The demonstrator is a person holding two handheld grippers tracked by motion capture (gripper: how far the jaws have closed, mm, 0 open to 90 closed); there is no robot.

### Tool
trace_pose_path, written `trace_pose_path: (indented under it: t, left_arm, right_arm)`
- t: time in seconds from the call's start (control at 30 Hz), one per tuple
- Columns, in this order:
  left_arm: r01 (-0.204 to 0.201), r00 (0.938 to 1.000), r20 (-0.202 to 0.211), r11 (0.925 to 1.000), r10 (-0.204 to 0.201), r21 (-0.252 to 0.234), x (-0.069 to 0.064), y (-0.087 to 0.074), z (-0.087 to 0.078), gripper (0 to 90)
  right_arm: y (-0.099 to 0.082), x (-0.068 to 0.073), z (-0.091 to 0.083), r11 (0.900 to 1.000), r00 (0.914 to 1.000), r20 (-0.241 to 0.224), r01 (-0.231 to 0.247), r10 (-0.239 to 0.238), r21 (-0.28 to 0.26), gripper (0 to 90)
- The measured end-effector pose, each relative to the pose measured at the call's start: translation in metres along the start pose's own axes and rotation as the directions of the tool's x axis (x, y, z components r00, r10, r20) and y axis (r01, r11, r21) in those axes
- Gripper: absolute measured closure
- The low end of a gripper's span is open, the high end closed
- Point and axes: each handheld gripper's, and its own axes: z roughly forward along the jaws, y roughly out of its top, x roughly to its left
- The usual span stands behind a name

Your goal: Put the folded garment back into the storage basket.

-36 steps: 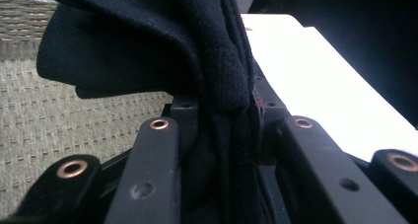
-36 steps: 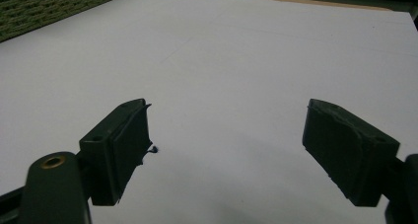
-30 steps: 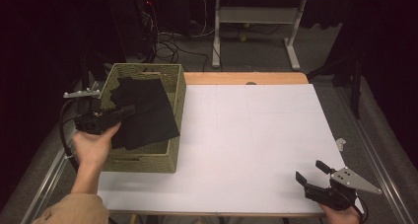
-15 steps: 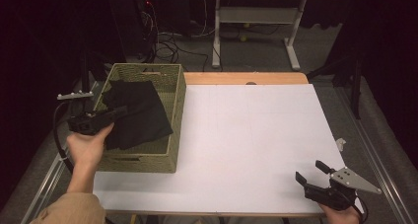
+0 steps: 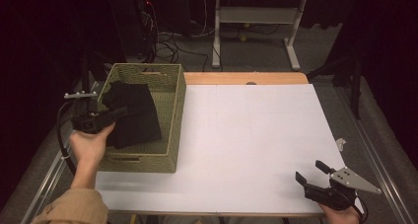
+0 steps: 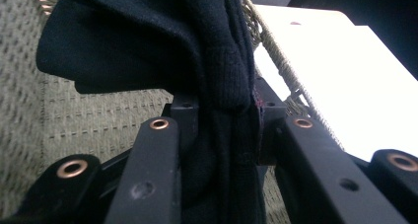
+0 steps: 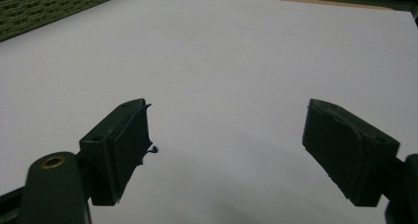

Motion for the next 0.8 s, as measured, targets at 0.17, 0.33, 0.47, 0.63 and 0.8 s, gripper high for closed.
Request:
trace_pose_path:
  t: [0.17, 0.33, 0.47, 0.63, 0.8]
  left_arm:
    - [-0.029, 0.9995, 0.015, 0.9995, 0.029, -0.008, -0.004, 0.001, 0.011, 66.5]
    - [-0.046, 0.9986, 0.027, 0.9989, 0.046, 0.003, -0.008, 0.004, 0.025, 66.5]
    - [-0.047, 0.9985, 0.03, 0.9985, 0.047, 0.028, -0.009, 0.007, 0.036, 66.5]
    - [-0.046, 0.9986, 0.031, 0.997, 0.044, 0.063, -0.009, 0.01, 0.048, 66.3]
    - [-0.032, 0.9993, 0.024, 0.9957, 0.03, 0.086, -0.007, 0.012, 0.057, 66.1]
  right_arm:
    - [0.0, 0.0, 0.0, 1.0, 1.0, 0.0, -0.001, 0.001, 0.002, 18.7]
    - [0.0, 0.0, 0.0, 1.0, 1.0, -0.001, -0.001, 0.001, 0.002, 18.7]
    - [0.0, 0.0, 0.001, 1.0, 1.0, -0.001, -0.004, 0.004, 0.005, 18.7]
    - [0.0, 0.0, 0.001, 1.0, 1.0, -0.001, -0.004, 0.004, 0.006, 18.7]
    - [0.0, -0.001, 0.001, 1.0, 1.0, -0.002, -0.003, 0.003, 0.007, 18.7]
